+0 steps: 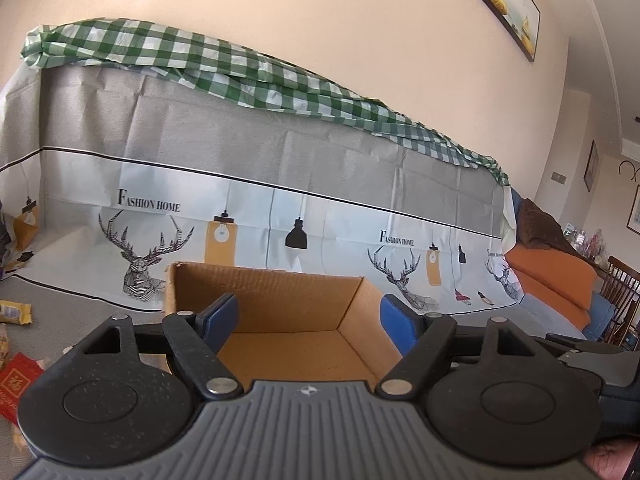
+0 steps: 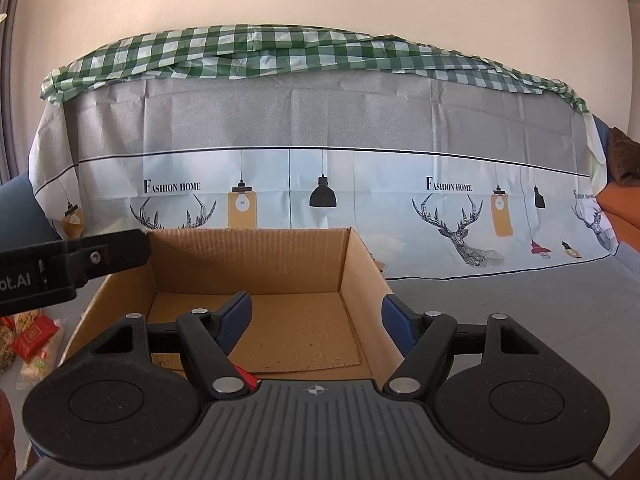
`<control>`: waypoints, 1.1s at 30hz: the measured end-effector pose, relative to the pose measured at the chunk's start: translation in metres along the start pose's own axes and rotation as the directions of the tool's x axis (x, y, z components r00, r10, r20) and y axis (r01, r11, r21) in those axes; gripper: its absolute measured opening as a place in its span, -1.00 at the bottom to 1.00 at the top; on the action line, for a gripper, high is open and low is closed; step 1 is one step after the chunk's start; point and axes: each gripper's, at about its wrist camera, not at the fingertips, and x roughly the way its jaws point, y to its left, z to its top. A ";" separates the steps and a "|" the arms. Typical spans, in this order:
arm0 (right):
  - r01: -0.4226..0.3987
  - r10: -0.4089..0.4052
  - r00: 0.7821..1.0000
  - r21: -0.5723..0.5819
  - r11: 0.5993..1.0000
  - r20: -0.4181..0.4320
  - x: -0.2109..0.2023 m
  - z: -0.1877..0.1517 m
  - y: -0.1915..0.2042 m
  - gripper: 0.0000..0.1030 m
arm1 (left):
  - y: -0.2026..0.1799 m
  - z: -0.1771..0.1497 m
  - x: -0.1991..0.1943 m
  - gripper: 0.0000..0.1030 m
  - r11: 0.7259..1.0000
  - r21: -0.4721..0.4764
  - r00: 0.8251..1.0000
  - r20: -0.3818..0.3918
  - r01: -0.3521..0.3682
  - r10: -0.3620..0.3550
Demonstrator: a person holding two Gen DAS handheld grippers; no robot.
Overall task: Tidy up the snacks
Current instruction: 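Open both tools to drop the chocolate bar and red packet into the box, then move both tools back to the snack pile beside the box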
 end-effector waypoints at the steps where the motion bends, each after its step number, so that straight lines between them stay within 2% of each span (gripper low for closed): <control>1: -0.002 0.002 1.000 0.004 1.000 0.002 0.000 0.000 0.001 0.42 | 0.003 0.001 -0.002 0.59 1.000 -0.001 1.000 0.000 -0.005 0.005; 3: -0.009 0.009 1.000 0.011 1.000 0.007 -0.002 0.001 0.005 0.37 | 0.010 0.002 -0.010 0.57 1.000 -0.006 1.000 -0.003 -0.003 0.003; 5: -0.023 0.023 1.000 0.020 1.000 0.011 -0.003 0.001 0.009 0.21 | 0.019 0.004 -0.018 0.41 1.000 -0.016 1.000 -0.014 0.002 -0.002; 6: -0.031 0.031 0.999 0.024 0.999 0.012 -0.004 0.001 0.011 0.14 | 0.025 0.006 -0.023 0.20 1.000 -0.023 1.000 -0.028 0.009 -0.009; 7: -0.043 0.043 0.999 0.031 0.999 0.012 -0.005 0.002 0.014 -0.01 | 0.031 0.007 -0.028 0.00 0.999 -0.033 0.998 -0.050 0.020 -0.022; 8: -0.056 0.056 0.998 0.040 0.998 0.011 -0.005 0.002 0.016 -0.12 | 0.039 0.011 -0.032 -0.13 0.998 -0.046 0.996 -0.078 0.031 -0.035; 9: -0.066 0.066 0.998 0.049 0.997 0.010 -0.006 0.001 0.018 -0.16 | 0.045 0.015 -0.036 -0.37 0.998 -0.047 0.994 -0.102 0.037 -0.041; 10: -0.076 0.075 0.997 0.057 0.996 0.009 -0.007 0.001 0.021 -0.24 | 0.052 0.021 -0.040 -0.46 0.999 -0.028 0.992 -0.122 0.035 -0.038; 13: -0.105 0.104 0.994 0.066 0.992 0.013 -0.009 0.002 0.031 -0.27 | 0.071 0.036 -0.053 -0.46 0.995 0.098 0.987 -0.158 -0.018 0.034; 14: -0.114 0.114 0.993 0.069 0.991 0.014 -0.010 0.002 0.035 -0.27 | 0.081 0.039 -0.057 -0.46 0.993 0.113 0.984 -0.167 -0.039 0.058; 16: -0.134 0.134 0.991 0.072 0.988 0.013 -0.012 0.003 0.043 -0.27 | 0.105 0.040 -0.064 -0.46 0.992 0.089 0.980 -0.170 -0.089 0.103; 19: -0.151 0.151 0.989 0.066 0.986 0.010 -0.011 0.003 0.057 -0.26 | 0.145 0.027 -0.073 -0.45 0.985 -0.019 0.971 -0.168 -0.174 0.168; 20: -0.157 0.157 0.988 0.065 0.985 0.009 -0.011 0.003 0.063 -0.26 | 0.158 0.019 -0.074 -0.45 0.978 -0.053 0.964 -0.189 -0.203 0.190; 21: -0.163 0.163 0.987 0.062 0.985 0.008 -0.011 0.003 0.068 -0.26 | 0.168 0.016 -0.069 -0.45 0.963 -0.064 0.937 -0.257 -0.261 0.237; 22: -0.170 0.170 0.985 0.058 0.984 0.006 -0.010 0.003 0.074 -0.26 | 0.177 0.015 -0.069 -0.45 0.946 -0.075 0.918 -0.276 -0.317 0.286; 23: -0.176 0.176 0.984 0.053 0.983 0.004 -0.010 0.002 0.081 -0.26 | 0.186 0.017 -0.070 -0.45 0.929 -0.093 0.906 -0.279 -0.357 0.320; 29: -0.189 0.188 0.981 0.016 0.982 0.055 -0.019 -0.001 0.126 -0.26 | 0.223 0.015 -0.072 -0.45 0.866 -0.194 0.861 -0.337 -0.460 0.381; 33: -0.206 0.207 0.974 -0.025 0.978 0.087 -0.024 -0.007 0.163 -0.26 | 0.231 0.018 -0.076 -0.38 0.835 -0.231 0.850 -0.321 -0.499 0.419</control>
